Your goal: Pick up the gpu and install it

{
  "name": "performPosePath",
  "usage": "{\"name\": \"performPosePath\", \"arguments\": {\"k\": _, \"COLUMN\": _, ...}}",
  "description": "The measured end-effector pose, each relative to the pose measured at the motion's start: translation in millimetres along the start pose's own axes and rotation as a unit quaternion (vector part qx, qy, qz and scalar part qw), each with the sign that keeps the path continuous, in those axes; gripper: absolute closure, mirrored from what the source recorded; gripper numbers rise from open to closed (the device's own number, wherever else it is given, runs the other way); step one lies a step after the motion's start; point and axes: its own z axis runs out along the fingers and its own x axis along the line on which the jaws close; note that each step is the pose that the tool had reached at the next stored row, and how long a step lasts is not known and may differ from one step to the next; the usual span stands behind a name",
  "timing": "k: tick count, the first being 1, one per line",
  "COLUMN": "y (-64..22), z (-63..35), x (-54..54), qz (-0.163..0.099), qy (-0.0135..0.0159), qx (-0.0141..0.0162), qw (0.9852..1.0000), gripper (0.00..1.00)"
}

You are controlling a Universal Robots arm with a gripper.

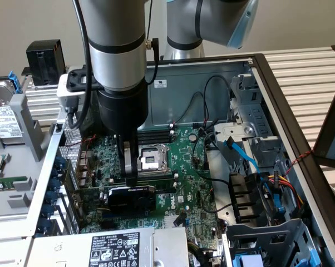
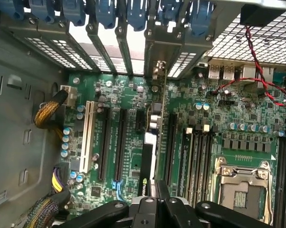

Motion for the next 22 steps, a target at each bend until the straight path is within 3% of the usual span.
{"name": "performPosePath", "arguments": {"k": 2, "y": 0.0, "z": 1.1, "x": 0.0, "qz": 0.001, "qy": -0.0001, "qx": -0.0013, "qw": 1.0, "gripper": 0.89}}
{"name": "performPosePath", "arguments": {"k": 10, "y": 0.0, "z": 5.0, "x": 0.1, "qz": 0.001, "qy": -0.0001, "qx": -0.0013, "qw": 1.0, "gripper": 0.89}}
{"name": "performPosePath", "arguments": {"k": 13, "y": 1.2, "z": 4.1, "x": -0.1, "qz": 0.001, "qy": -0.0022, "qx": -0.0035, "qw": 1.0, "gripper": 0.89}}
{"name": "performPosePath", "arguments": {"k": 16, "y": 4.1, "z": 0.5, "x": 0.1, "qz": 0.001, "qy": -0.0042, "qx": -0.007, "qw": 1.0, "gripper": 0.89}}
{"name": "performPosePath", "arguments": {"k": 22, "y": 16.4, "z": 0.1, "x": -0.6, "qz": 0.002, "qy": -0.0045, "qx": -0.0062, "qw": 1.0, "gripper": 0.89}}
